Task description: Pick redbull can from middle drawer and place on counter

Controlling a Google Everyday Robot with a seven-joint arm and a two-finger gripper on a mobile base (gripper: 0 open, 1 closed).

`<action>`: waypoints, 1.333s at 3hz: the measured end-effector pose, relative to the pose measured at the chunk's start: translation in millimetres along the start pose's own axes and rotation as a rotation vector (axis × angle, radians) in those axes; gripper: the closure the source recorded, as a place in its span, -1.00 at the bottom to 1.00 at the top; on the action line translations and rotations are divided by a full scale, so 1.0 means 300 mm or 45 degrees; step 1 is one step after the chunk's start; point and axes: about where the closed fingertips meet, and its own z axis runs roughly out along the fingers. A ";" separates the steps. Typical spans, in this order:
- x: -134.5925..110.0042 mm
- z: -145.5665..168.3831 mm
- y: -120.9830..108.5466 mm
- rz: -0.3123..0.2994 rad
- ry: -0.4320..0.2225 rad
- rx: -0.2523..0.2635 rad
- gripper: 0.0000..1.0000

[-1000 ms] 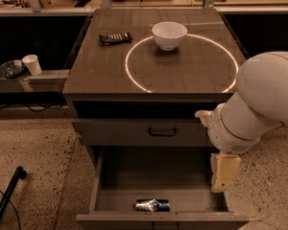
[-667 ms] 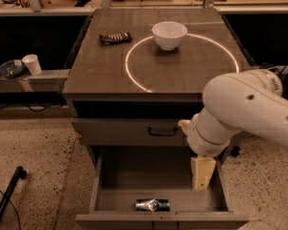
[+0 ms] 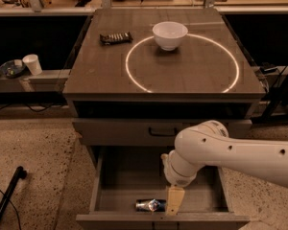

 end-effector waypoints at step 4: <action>0.033 0.273 -0.090 -0.087 -0.027 -0.031 -0.45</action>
Offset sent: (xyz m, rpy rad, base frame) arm 0.0116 0.0150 -0.0170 0.0680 0.0013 0.0723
